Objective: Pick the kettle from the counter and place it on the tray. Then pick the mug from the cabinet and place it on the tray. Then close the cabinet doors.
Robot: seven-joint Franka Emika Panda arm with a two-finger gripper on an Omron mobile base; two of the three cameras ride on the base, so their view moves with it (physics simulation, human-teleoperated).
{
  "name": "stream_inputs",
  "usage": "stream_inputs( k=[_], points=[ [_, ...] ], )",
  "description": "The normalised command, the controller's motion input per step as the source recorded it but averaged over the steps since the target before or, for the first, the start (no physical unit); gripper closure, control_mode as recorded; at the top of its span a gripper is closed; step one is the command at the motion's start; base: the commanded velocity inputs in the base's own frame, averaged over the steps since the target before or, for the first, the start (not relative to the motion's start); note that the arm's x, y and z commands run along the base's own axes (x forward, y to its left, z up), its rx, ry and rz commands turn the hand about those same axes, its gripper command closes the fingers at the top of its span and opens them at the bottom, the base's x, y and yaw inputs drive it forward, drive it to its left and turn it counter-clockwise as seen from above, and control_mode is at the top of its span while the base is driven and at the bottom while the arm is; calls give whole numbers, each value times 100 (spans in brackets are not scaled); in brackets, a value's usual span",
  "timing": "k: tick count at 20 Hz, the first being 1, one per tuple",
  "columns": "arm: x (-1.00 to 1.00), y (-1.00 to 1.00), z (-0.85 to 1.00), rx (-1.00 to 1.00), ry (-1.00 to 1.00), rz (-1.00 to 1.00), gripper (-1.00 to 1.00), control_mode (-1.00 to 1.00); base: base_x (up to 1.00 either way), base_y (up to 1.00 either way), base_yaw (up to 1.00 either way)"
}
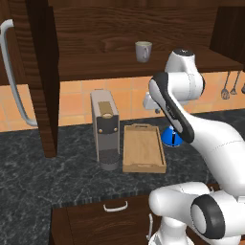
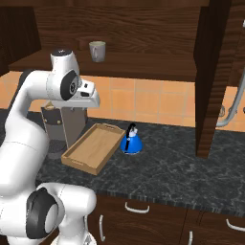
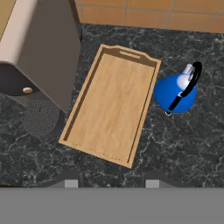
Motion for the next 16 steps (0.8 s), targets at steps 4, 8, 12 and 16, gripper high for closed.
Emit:
stream_inputs(
  k=[4,8,12,16],
  points=[
    [-2,-4,-11,0,1,-1,-100,-100,0,0,0],
    [-17,-44,-47,1,-3,-13,-100,-100,0,0,0],
    [-2,-49,-55,0,-3,-14,-100,-100,0,0,0],
    [7,-48,-46,0,1,-9,-100,-100,0,0,0]
  ],
)
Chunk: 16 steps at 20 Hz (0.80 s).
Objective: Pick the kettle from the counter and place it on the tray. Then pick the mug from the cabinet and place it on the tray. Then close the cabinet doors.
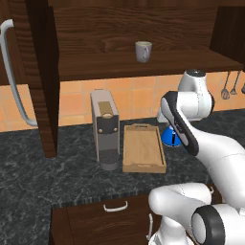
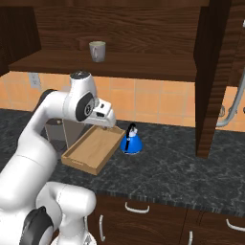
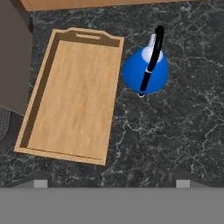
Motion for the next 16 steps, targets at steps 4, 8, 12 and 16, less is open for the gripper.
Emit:
stream_inputs(
  k=[4,8,12,16],
  points=[
    [22,-47,-40,0,1,-3,-100,-100,0,0,0],
    [41,-33,-32,0,0,-2,-100,-100,0,0,0],
    [53,-30,-27,0,0,-1,-100,-100,0,0,0],
    [51,-33,-21,1,0,-2,-100,-100,0,0,0]
  ],
)
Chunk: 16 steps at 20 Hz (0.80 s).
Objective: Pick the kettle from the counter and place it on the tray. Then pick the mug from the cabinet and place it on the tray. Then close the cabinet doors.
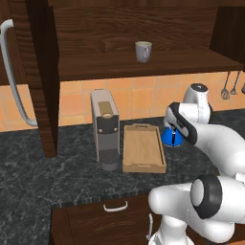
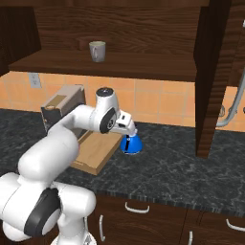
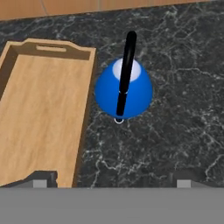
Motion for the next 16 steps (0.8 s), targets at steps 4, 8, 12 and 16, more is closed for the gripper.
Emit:
stream_inputs(
  k=[4,8,12,16],
  points=[
    [42,-35,-20,1,0,-4,-100,-100,0,0,0],
    [47,-21,-25,0,2,-3,-100,-100,0,0,0],
    [33,0,-31,0,0,0,-100,-100,0,0,0],
    [20,0,-22,0,0,0,-100,-100,0,0,0]
  ],
)
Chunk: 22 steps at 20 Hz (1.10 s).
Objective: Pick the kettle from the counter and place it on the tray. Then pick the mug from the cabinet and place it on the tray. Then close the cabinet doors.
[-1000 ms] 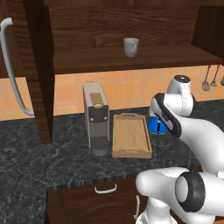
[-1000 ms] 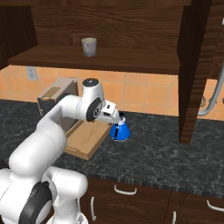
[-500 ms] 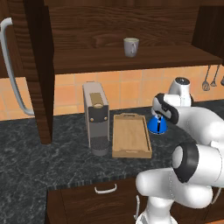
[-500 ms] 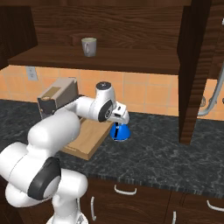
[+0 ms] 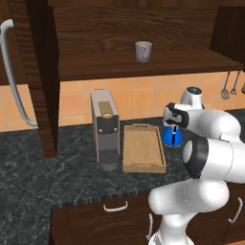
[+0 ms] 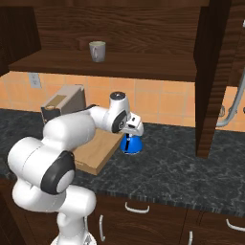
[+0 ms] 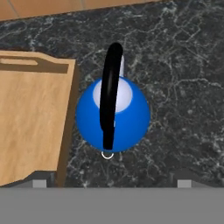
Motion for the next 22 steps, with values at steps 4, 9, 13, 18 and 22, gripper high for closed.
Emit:
stream_inputs(
  k=[4,9,13,18,22],
  points=[
    [20,-1,-25,0,0,0,-100,-100,0,0,0],
    [11,-2,-19,0,0,0,-100,-100,0,0,0],
    [5,-1,-1,2,0,0,-100,-100,0,0,0],
    [28,0,-1,2,0,0,-100,-100,0,0,0],
    [32,0,-2,2,0,0,-100,-100,0,0,0]
  ],
)
